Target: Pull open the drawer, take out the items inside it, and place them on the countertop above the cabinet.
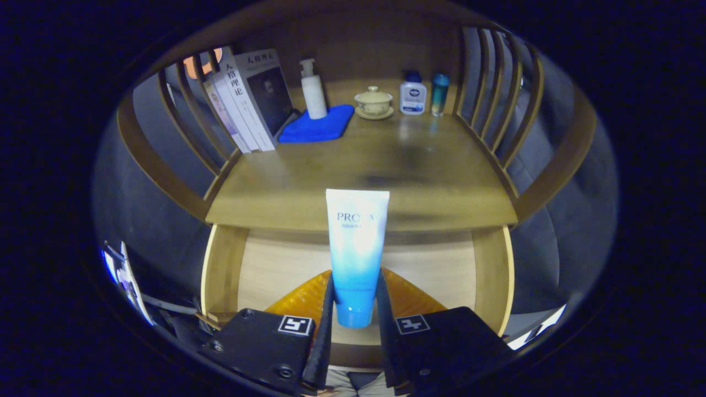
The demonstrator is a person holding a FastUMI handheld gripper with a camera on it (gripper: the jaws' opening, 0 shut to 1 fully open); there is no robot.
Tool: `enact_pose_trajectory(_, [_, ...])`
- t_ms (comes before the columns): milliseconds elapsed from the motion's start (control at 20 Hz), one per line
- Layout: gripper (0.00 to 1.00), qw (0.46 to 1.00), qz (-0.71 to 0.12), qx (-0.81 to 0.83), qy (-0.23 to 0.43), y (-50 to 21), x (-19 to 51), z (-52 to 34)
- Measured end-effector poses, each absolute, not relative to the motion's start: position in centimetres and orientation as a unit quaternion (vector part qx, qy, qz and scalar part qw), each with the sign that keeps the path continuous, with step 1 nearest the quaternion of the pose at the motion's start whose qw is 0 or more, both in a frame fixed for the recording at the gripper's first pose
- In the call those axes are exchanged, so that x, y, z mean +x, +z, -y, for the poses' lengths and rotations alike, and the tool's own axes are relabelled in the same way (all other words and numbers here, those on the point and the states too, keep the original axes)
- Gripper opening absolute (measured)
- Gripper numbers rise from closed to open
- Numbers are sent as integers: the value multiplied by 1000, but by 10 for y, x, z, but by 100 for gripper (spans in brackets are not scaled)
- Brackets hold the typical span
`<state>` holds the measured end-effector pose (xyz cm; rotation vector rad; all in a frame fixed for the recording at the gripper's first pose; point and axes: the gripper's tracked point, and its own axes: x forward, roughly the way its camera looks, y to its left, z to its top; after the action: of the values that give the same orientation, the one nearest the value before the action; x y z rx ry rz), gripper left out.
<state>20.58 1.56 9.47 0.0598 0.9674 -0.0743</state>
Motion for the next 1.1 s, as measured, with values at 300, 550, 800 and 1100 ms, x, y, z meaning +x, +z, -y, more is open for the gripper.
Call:
enact_pose_trajectory(300, [42, 886, -462, 9, -43, 99, 252, -13])
enact_pose_trajectory(550, [42, 883, -464, -12, -61, 100, 296, -10])
enact_pose_trajectory(800, [42, 881, -467, -34, -64, 94, 326, -17])
enact_pose_trajectory(1100, [44, 884, -463, -26, -64, 71, 350, -27])
